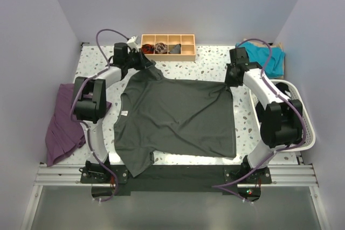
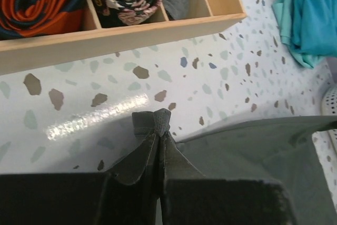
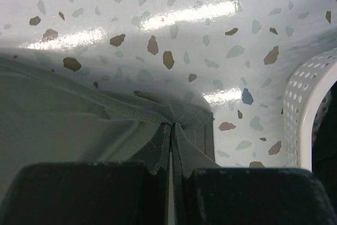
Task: Fold and stack the t-shirts
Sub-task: Fold the flattened tshirt in 1/3 of the way
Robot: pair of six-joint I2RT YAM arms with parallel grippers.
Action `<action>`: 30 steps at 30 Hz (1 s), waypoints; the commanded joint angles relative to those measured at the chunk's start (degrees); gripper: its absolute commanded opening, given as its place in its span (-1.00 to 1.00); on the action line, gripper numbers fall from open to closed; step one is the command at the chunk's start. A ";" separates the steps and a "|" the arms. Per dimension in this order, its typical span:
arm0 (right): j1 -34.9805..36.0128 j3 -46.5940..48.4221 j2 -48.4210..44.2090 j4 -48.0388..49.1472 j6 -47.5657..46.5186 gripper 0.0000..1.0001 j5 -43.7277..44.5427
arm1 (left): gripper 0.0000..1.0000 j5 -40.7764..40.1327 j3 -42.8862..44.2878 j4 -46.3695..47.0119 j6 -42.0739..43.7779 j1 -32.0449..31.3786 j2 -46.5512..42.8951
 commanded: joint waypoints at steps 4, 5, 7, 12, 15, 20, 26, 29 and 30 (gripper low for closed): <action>-0.16 -5.06 -7.00 -1.92 0.13 -1.00 -6.91 | -0.88 5.49 -8.10 2.42 -2.23 0.06 -10.06; -0.16 -6.46 -7.44 -2.01 0.13 -1.00 -8.13 | -0.88 3.74 -9.08 0.24 -1.70 0.06 -11.03; -0.16 -8.05 -9.19 -2.36 0.57 -1.00 -8.76 | -0.88 2.76 -13.28 -0.66 -0.64 0.06 -14.37; -0.16 -13.76 -12.01 -3.06 1.89 -1.00 -8.24 | -0.87 -1.10 -22.43 -0.84 -0.29 0.06 -22.97; -0.25 -17.45 -14.21 -2.71 3.38 -1.00 -5.70 | -0.87 -2.59 -26.92 -0.66 -0.29 0.06 -27.19; -0.25 -20.88 -15.01 -2.62 4.79 -1.00 -3.14 | -0.85 -3.66 -30.52 -2.77 0.50 0.06 -32.13; -0.16 -22.55 -14.74 -2.36 6.10 -1.00 -0.33 | -0.85 -6.20 -34.57 -6.02 1.38 0.06 -35.38; -0.25 -22.99 -14.04 -2.71 6.46 -1.00 1.34 | -0.85 -8.22 -37.20 -7.86 1.20 0.06 -36.70; -0.16 -23.26 -13.95 -2.54 6.55 -1.00 1.61 | -0.85 -8.75 -37.91 -8.22 1.29 0.06 -36.97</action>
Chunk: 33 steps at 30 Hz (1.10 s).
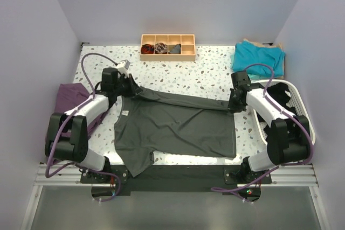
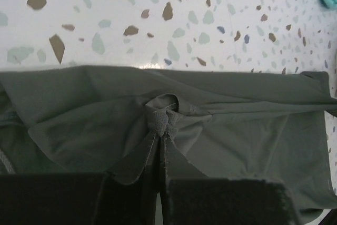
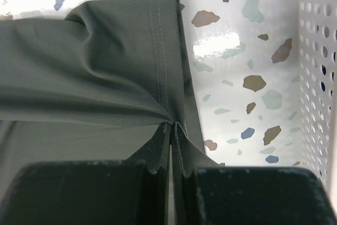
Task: Fold and stack the t-shirts
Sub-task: Fold the flattened tshirt in 1/3 of the way
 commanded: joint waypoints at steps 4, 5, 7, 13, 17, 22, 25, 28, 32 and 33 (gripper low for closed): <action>-0.16 -1.78 0.56 0.64 1.80 -1.00 3.64 | -0.85 -3.58 -5.40 -4.01 0.94 0.06 -2.83; -0.16 -2.13 0.83 0.72 1.80 -1.00 3.38 | -0.84 -3.84 -5.66 -4.01 0.77 0.06 -2.65; -0.16 -2.39 1.45 0.64 1.80 -1.00 3.11 | -0.79 -4.63 -6.19 -6.47 0.76 0.06 -2.74; -0.25 -2.75 0.13 -0.24 1.45 -0.38 4.25 | -0.21 -9.98 -6.72 -11.21 0.33 -0.03 -5.46; -0.16 0.14 -3.38 -2.09 1.19 -0.18 6.28 | 0.06 -16.48 -6.55 -14.47 -0.20 0.06 -10.63; -0.25 2.70 -2.78 1.34 0.13 -0.14 1.28 | 0.16 -10.62 -4.62 -7.27 -1.26 -0.03 -10.31; -0.16 3.84 0.29 3.88 0.05 -0.17 -2.06 | 0.17 -5.17 -2.95 -2.00 -2.31 -0.20 -5.92; -0.07 4.46 2.75 6.43 0.13 -0.19 -4.17 | 0.16 -2.70 -1.63 1.87 -2.58 -0.38 -1.61; -0.16 5.16 5.40 8.63 0.66 -0.21 -6.20 | 0.15 1.16 -0.57 5.39 -3.80 -0.47 4.02; -0.07 5.25 5.84 8.55 0.75 -0.22 -6.72 | 0.15 1.52 -0.22 5.74 -3.98 -0.64 4.72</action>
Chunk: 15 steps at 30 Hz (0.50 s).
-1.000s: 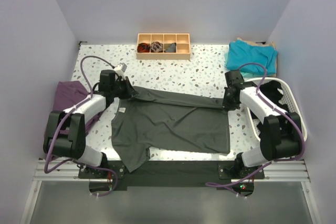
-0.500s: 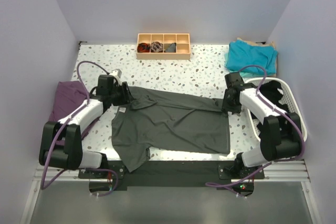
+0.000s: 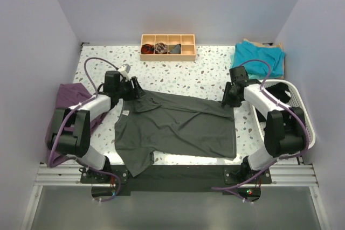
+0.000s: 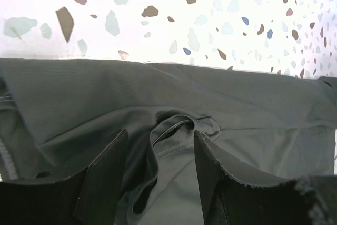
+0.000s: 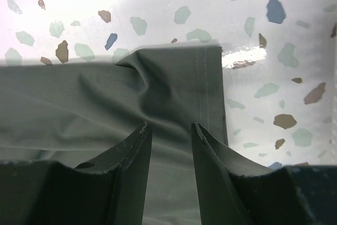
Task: Fold and stack the t-shirts
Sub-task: Fold the flattened tshirt in 1/3 of the way
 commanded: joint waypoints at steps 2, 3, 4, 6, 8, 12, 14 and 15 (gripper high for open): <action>0.01 1.78 2.20 2.89 0.09 -0.26 -4.50 | 0.13 5.54 3.10 6.53 -1.80 -0.56 4.58; 0.10 1.43 2.11 2.71 0.18 -0.26 -4.94 | 0.13 5.55 3.45 6.01 -1.62 -0.64 5.02; 0.45 0.47 1.93 2.54 0.09 -0.26 -5.03 | 0.12 5.20 3.46 4.44 -1.45 -0.73 5.55; 1.07 -0.68 1.41 1.66 0.18 -0.28 -5.38 | 0.11 4.14 3.02 2.93 -0.57 -0.91 5.82; 1.25 -2.96 1.14 1.39 0.09 -0.31 -6.09 | 0.10 2.74 2.84 -0.14 0.22 -1.00 6.43; 2.74 -7.09 1.05 1.30 0.18 -0.33 -7.93 | 0.08 0.10 1.26 -4.27 1.54 -1.08 5.73; 3.09 -9.12 0.79 1.65 0.36 -0.35 -8.02 | 0.08 -1.22 0.47 -6.47 2.07 -1.08 4.59; 3.35 -9.56 0.62 1.83 0.36 -0.37 -8.02 | 0.07 -1.31 0.21 -6.74 2.16 -1.08 3.98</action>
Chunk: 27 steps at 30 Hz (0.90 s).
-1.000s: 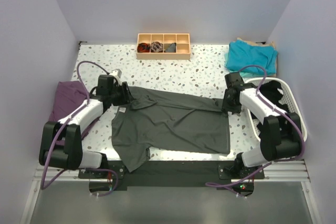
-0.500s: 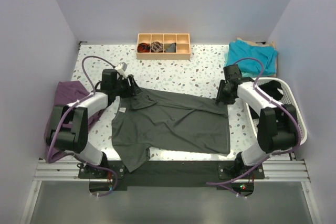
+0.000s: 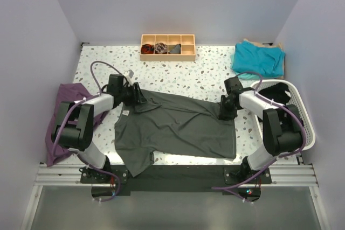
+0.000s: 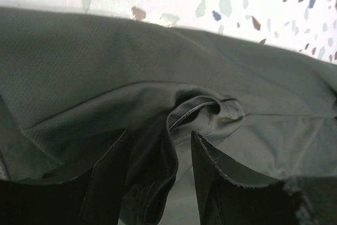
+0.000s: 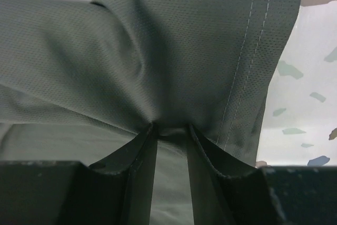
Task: Fold and stack the t-shirts
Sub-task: Fold the flattened tshirt in 1/3 of the way
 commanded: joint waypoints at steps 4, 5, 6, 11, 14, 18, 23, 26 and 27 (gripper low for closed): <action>1.85 -3.38 -2.76 -0.03 0.29 -0.42 -1.84 | 0.08 2.69 -2.16 -2.39 1.87 -0.17 -7.03; 1.94 -3.56 -3.02 0.06 0.21 -0.42 -1.57 | 0.08 4.55 -2.86 -1.60 1.61 -0.17 -7.92; 2.03 -3.65 -3.11 0.15 0.47 -0.42 -1.57 | 0.08 6.57 -3.21 1.02 1.61 -0.17 -8.80; 2.20 -3.12 -2.05 0.32 0.21 -0.41 -1.75 | 0.06 16.95 -3.13 1.58 2.13 -0.78 -12.23; 2.29 -2.86 -1.88 0.24 -0.06 -0.41 -1.48 | 0.03 17.05 -3.30 -1.14 3.45 -0.96 -13.29; 2.29 -2.77 -2.32 0.41 -0.06 -0.41 -1.92 | 0.11 11.44 -3.92 -5.19 3.72 -1.13 -14.86; 2.38 -2.86 -2.32 0.94 -0.15 -0.39 -2.89 | 0.20 -3.51 -5.15 -3.44 2.05 -1.13 -17.07; 2.47 -2.86 -2.05 1.29 -0.24 -0.39 -3.68 | 0.21 -4.84 -4.54 -0.54 0.82 -1.13 -14.97; 2.47 -2.68 -1.97 1.38 -0.15 -0.39 -3.85 | 0.21 -4.32 -4.27 1.12 0.65 -1.31 -13.13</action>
